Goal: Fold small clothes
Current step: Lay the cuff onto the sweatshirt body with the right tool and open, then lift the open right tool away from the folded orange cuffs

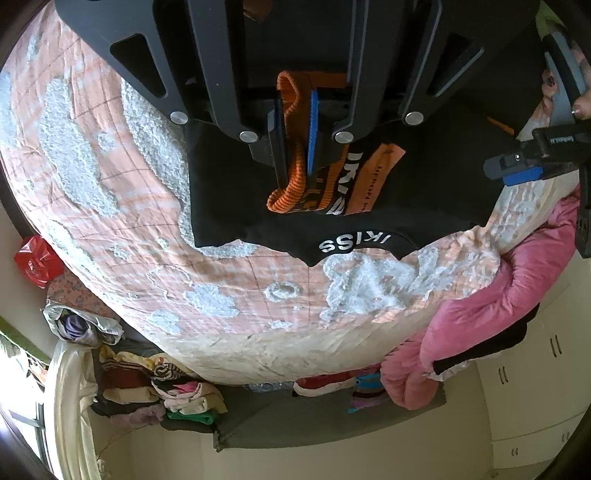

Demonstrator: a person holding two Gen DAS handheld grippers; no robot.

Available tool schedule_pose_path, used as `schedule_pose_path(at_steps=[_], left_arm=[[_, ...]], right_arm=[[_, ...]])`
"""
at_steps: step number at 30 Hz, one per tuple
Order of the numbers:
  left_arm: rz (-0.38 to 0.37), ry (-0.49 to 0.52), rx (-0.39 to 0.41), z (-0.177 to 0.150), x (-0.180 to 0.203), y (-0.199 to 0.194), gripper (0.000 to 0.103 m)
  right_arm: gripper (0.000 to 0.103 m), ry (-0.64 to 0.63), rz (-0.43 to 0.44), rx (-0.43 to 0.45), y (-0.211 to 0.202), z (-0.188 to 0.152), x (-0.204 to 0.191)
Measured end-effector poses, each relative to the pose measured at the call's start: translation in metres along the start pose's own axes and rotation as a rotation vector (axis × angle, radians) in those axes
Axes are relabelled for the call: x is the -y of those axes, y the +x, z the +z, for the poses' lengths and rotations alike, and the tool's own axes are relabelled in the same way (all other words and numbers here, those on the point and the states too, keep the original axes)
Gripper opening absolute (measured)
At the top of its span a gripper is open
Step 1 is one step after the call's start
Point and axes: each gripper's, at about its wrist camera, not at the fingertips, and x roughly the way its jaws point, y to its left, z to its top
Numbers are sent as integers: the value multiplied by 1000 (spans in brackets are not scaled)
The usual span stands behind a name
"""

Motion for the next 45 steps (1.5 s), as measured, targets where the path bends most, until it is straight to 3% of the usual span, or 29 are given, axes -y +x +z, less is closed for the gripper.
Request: schedule_pose_path(at_steps=[4,7,10,16,19,31,35,40,45], left_arm=[[-2,4,13,-2,1,0,90],[-1,6,21,-2,0,-1,90],[-10,10,26,-4,2,-1,90],[-21,52,-26,-9,8,11,67],[-11,60,-57,-15,4,18,61],[-11,68,-62,-22,-1,19,60],[-1,83,-61,-23,2,18,60],[-6,76,-62,-23,1,18,60],[-7,76,-62,-23,1,18,60]], right_arm=[[14,7,-25,1,0,0,1],[27,33,-43,8,-2,-1,6],[28,46,-41,9,-4,-3,8],[28,-1,7,-29,3,-7,-13],[29,-29,46,-53,7,-9,-28],[36,-142,120,-125,26,-13,-79],[37,-144,127,-140,33,-14,-82],[46,-110,122,-167,41,-16,-74],[46,-84,61,-206,52,-25,-58]])
